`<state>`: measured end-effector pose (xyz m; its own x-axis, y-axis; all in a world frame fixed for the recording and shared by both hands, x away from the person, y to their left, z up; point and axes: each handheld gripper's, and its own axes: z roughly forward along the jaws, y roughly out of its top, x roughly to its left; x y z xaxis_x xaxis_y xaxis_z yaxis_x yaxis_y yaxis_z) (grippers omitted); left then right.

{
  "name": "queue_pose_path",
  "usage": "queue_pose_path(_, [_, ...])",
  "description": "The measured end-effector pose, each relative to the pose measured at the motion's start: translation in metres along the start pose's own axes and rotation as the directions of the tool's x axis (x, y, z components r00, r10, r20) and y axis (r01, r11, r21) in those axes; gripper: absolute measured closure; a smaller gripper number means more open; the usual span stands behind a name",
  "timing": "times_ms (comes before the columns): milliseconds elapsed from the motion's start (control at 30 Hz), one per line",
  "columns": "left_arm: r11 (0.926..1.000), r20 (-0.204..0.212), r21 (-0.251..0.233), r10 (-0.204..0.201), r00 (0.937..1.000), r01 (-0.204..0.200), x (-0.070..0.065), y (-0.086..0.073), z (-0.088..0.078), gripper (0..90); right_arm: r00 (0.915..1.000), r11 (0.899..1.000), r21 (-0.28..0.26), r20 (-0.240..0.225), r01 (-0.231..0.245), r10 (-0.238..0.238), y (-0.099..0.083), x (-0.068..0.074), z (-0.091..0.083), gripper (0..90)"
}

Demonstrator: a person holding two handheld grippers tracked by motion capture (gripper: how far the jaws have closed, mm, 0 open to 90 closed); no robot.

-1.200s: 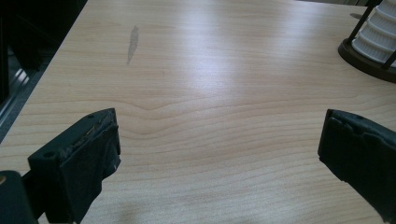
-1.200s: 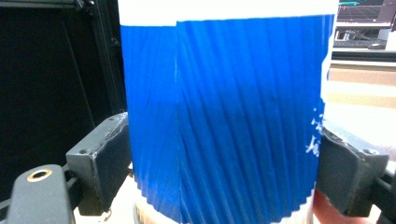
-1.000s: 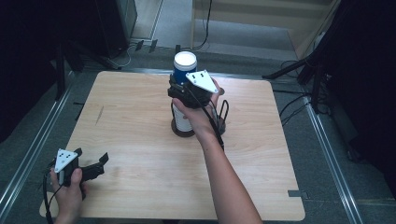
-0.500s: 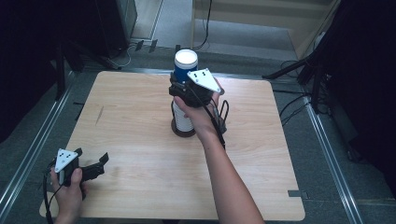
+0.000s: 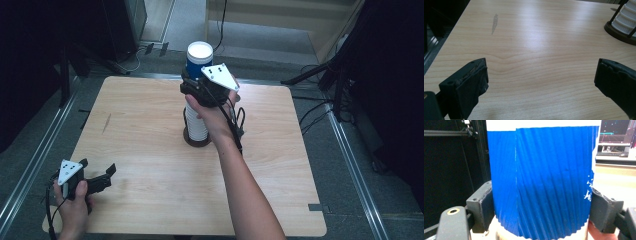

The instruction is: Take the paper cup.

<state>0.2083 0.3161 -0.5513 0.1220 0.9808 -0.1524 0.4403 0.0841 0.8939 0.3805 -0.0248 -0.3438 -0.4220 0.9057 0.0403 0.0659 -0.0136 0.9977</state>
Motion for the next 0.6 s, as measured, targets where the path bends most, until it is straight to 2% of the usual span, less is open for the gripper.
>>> queue_pose_path(200, [1.0,-0.007,-0.005,-0.007,1.0,0.007,0.0,0.0,0.0,0.0,0.9998,0.999,-0.044,0.014,0.014,-0.013,0.011,0.002,-0.001,19.6])
queue_pose_path(600, [0.9999,-0.004,-0.005,-0.016,0.9999,0.016,0.001,0.0,0.0,0.0,0.9998,0.997,-0.078,0.009,0.016,-0.015,0.033,0.003,-0.004,19.6])
